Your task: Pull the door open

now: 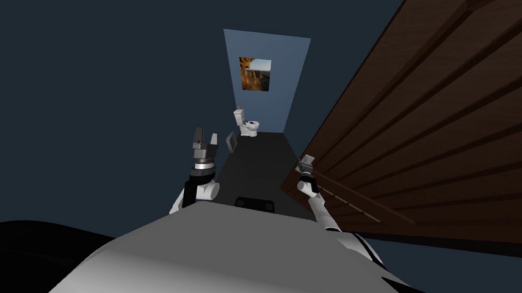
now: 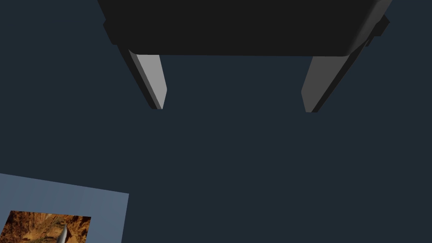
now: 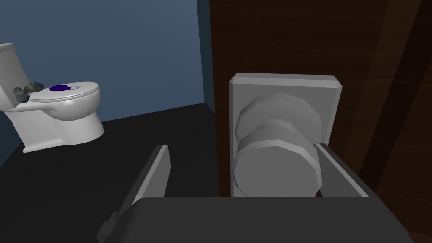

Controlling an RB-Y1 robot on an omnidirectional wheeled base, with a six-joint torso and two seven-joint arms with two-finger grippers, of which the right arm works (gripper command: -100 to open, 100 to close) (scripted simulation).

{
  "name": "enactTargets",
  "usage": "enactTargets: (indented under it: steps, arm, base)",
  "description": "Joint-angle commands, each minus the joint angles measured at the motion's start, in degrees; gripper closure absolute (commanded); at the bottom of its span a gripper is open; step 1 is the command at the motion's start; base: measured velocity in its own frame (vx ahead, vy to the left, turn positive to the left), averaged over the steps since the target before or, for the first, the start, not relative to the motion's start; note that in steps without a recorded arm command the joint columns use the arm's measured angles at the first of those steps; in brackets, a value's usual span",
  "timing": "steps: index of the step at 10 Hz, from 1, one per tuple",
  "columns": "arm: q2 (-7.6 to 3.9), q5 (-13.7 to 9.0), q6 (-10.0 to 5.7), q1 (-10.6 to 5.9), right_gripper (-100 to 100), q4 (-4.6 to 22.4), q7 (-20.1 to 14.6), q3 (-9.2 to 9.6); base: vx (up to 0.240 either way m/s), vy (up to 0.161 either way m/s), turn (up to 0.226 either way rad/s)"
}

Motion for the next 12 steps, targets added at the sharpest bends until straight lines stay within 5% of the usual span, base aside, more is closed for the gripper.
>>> enactTargets:
  steps: [1,5,12]
  arm:
    - [1.85,0.3,0.72,-0.60,100,-1.9,0.8,0.88]
    - [2.87,0.7,2.91,2.05,100,-2.8,3.5,-0.49]
    - [3.52,0.8,3.32,2.33,100,-3.4,4.1,-0.41]
  base:
    - [-0.002,-0.002,-0.023]
    - [0.083,0.016,-0.083]
    - [0.013,0.005,-0.011]
